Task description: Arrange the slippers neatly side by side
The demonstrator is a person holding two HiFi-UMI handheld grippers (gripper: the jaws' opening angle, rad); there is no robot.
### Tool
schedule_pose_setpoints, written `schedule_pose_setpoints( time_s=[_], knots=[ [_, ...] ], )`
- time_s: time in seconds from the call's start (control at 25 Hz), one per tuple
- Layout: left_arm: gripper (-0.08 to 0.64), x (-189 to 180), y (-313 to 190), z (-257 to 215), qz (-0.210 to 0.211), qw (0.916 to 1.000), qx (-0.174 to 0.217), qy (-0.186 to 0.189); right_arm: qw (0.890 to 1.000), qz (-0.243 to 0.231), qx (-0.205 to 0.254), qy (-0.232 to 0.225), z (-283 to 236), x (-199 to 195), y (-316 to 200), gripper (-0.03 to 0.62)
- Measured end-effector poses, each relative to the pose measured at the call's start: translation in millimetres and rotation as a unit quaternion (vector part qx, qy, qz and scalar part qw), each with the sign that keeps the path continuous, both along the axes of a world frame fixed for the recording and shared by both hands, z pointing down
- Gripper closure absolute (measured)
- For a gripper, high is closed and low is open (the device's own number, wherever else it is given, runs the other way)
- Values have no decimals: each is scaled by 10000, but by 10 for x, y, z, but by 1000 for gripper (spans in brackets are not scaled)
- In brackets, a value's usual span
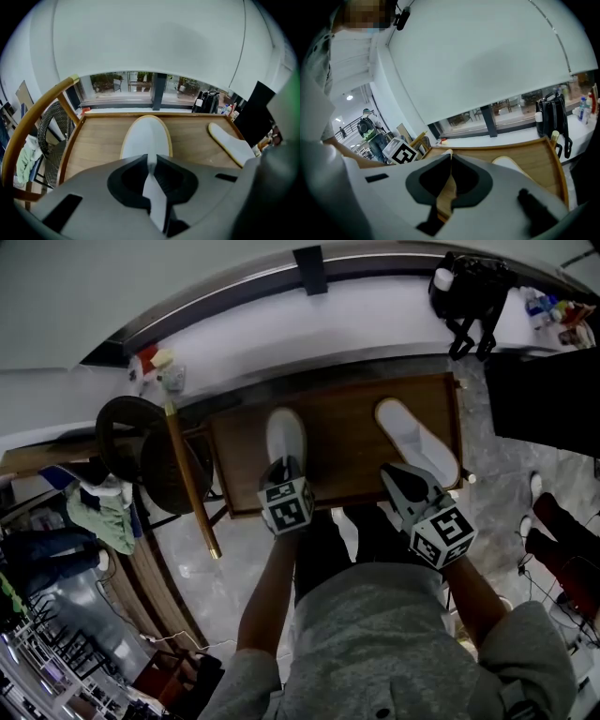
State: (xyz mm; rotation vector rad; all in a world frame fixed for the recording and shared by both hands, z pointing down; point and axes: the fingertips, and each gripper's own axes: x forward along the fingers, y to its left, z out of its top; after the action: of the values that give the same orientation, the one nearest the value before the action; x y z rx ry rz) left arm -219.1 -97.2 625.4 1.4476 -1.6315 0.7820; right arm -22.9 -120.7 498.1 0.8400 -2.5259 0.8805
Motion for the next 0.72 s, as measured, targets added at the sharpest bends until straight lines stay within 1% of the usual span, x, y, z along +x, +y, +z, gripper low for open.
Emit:
schedule_pose_setpoints(
  time_s=[0.28, 0.48, 0.72],
  knots=[
    [517, 302, -107, 48, 260, 9994, -90, 191, 9999, 137, -27, 44, 8, 114, 33, 563],
    [517, 375, -201, 92, 161, 9991, 5, 384, 9997, 225, -23, 44, -6, 173, 41, 563],
    [517, 435, -248, 116, 174, 9987, -144, 451, 9995, 297, -34, 58, 9, 247, 67, 563]
  ],
)
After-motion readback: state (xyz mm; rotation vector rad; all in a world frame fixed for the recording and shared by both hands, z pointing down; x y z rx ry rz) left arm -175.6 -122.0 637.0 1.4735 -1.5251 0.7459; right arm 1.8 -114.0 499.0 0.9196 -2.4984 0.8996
